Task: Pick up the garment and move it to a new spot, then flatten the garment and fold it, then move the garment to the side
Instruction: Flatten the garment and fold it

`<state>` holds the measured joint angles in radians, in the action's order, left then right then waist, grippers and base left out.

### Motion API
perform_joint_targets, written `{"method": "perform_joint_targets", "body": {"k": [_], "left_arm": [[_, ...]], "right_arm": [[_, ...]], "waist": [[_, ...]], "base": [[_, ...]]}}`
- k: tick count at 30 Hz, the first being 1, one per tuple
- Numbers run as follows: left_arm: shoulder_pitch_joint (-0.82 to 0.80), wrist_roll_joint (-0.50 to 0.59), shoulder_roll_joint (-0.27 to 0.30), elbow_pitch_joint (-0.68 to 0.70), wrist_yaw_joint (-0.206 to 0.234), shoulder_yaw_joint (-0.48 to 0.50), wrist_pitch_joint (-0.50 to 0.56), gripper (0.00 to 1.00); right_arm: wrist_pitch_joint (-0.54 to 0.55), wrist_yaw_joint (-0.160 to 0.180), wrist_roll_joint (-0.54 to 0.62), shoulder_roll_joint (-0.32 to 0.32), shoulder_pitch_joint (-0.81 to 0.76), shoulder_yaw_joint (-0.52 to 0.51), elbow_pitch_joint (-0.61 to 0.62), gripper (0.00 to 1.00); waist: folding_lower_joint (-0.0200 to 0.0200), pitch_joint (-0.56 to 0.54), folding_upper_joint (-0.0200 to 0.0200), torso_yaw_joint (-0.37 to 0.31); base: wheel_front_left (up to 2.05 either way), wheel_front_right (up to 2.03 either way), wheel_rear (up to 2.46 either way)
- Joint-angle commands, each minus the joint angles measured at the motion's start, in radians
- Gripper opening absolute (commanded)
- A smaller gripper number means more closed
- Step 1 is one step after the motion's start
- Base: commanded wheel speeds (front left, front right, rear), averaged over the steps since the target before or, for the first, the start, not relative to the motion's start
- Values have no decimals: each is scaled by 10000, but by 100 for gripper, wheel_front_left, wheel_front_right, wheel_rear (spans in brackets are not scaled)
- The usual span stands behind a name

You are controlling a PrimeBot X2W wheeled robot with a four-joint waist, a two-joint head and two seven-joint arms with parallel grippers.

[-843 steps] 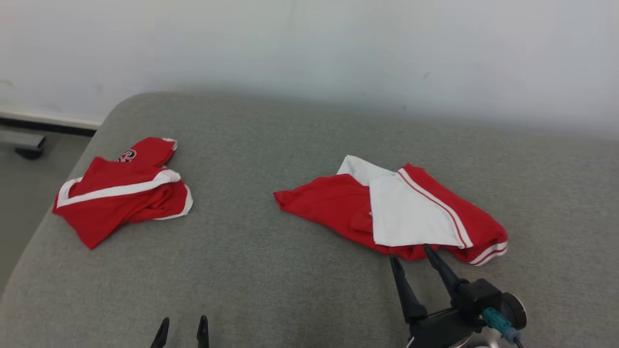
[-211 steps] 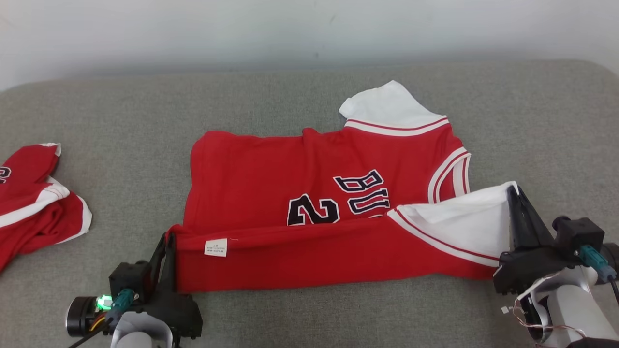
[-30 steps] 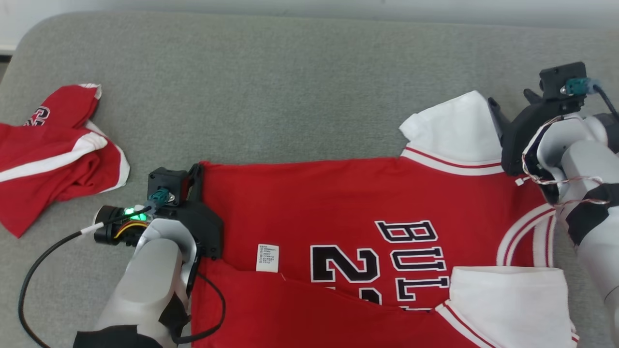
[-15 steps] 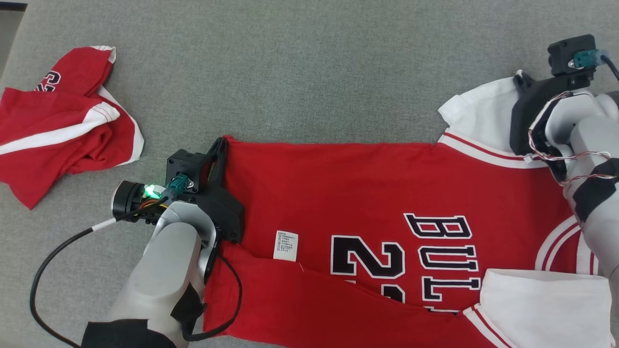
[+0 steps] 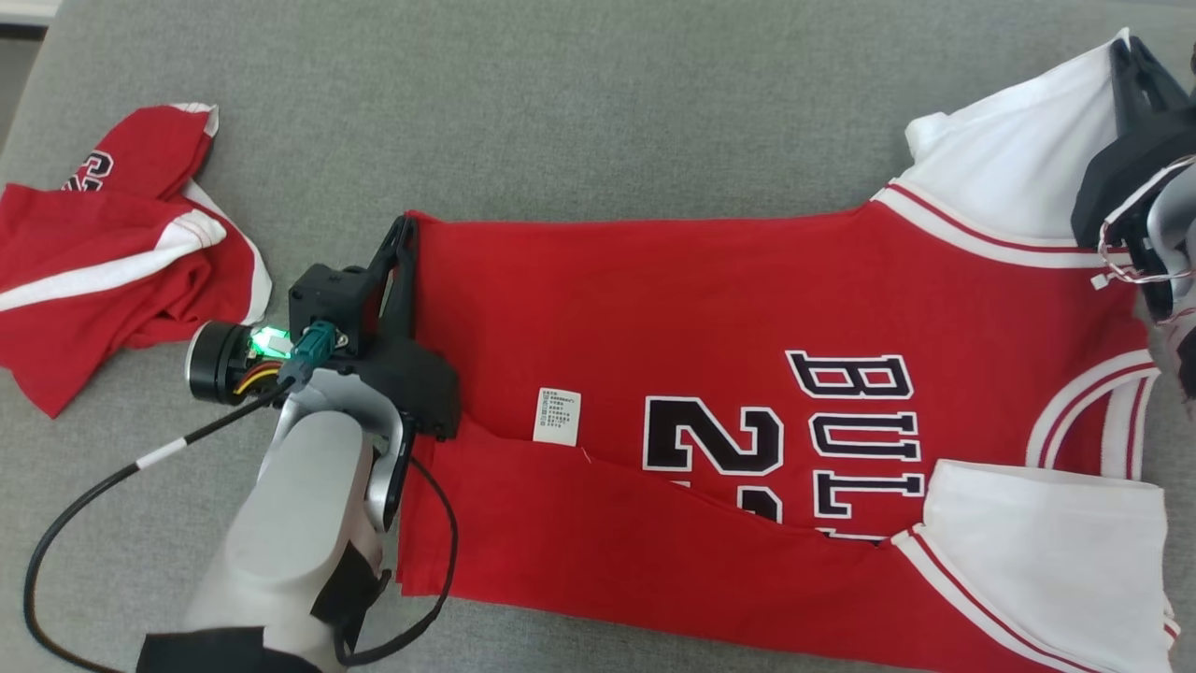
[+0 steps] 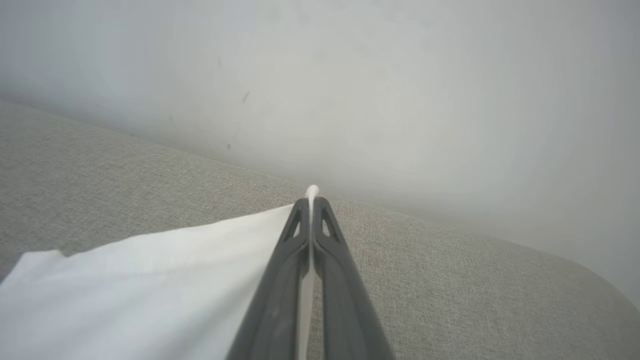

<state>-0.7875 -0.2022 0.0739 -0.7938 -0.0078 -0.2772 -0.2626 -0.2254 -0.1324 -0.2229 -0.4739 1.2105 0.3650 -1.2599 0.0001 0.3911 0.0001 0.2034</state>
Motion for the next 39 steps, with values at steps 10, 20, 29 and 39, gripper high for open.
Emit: {"method": "perform_joint_targets", "body": {"k": [10, 20, 29, 39], "left_arm": [[1516, 270, 275, 686, -92, 525, -31, 0], [3093, 442, 378, 1551, -146, 1197, -31, 0], [4666, 681, 136, 2173, -359, 1608, -31, 0], [5617, 692, -105, 2118, -381, 1901, -32, 0]], "right_arm": [[-396, 33, 223, 542, -2166, -1266, 1829, 0], [-386, 32, -28, 1148, -5845, -2827, 5068, 0], [-389, 32, -204, 1820, -8305, -3583, 5811, 0], [-388, 32, -123, 2347, -9101, -3945, 5375, 0]], "waist": [[-1, -1244, -1, -765], [-1, -2263, -1, -1335], [-1, -2962, -1, -1642], [-1, -3181, -1, -1690]], "base": [[0, 0, 0], [0, 0, 0], [0, 0, 0], [0, 0, 0]]}}
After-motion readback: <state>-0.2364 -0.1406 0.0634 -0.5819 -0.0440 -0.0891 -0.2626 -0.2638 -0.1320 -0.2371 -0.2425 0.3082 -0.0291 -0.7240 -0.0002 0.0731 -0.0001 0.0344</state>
